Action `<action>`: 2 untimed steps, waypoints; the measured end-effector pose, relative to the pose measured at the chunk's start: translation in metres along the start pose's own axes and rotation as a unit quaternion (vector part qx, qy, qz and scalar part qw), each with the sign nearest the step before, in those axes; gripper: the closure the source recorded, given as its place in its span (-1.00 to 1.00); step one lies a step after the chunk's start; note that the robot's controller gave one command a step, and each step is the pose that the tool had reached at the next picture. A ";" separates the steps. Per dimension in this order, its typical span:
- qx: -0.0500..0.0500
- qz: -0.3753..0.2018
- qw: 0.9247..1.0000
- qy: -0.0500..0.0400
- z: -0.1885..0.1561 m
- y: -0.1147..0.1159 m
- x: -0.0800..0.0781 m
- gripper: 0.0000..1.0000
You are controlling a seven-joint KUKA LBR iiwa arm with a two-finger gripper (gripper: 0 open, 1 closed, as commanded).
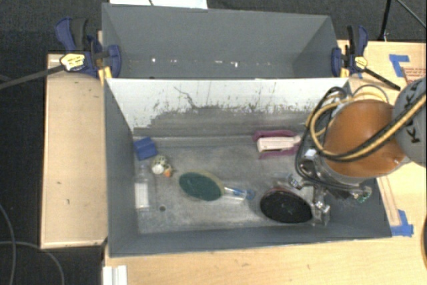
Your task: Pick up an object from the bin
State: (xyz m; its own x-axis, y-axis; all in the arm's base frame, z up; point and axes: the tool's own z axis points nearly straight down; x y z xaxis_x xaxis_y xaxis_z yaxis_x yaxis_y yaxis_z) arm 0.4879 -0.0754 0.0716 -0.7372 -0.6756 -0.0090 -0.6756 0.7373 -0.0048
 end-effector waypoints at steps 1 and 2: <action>-0.001 0.001 1.000 0.002 0.001 -0.001 0.003 1.00; 0.000 0.000 1.000 0.001 0.001 -0.001 0.001 -1.00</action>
Offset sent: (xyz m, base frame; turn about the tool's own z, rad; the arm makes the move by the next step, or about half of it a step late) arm 0.0000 0.0000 0.0000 0.0000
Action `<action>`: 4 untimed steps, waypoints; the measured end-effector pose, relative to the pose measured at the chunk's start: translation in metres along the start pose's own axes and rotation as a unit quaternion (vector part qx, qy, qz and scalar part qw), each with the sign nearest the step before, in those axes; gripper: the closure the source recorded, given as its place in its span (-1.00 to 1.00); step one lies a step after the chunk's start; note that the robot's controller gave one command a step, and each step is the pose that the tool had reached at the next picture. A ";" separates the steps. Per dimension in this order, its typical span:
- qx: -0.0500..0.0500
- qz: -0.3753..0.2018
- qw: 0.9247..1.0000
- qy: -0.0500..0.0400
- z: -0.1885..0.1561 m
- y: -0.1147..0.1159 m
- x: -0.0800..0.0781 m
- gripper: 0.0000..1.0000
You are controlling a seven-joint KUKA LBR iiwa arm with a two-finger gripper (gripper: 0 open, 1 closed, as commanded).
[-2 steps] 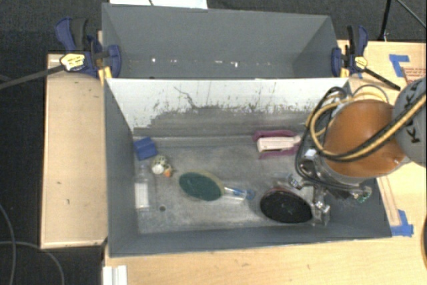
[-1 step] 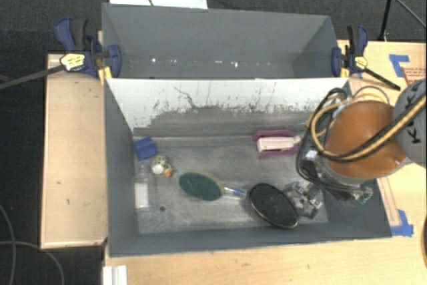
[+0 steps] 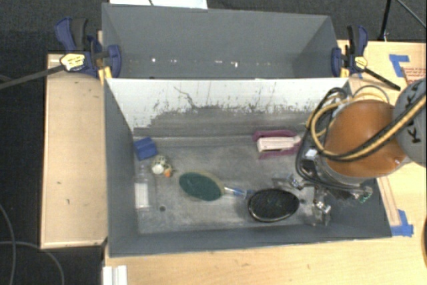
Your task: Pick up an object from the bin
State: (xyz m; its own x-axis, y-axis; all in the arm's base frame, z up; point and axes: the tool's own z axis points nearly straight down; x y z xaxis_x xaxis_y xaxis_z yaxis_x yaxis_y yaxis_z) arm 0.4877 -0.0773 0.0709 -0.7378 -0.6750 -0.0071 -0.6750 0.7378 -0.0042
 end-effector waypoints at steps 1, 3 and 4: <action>-0.002 -0.015 1.000 0.000 0.001 0.039 -0.069 -1.00; 0.001 -0.012 1.000 0.001 -0.120 0.022 -0.033 1.00; 0.002 -0.006 1.000 0.000 -0.183 -0.006 -0.044 1.00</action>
Offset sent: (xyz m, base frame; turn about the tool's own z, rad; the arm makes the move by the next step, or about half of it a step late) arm 0.0232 0.0697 -0.0009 -0.0237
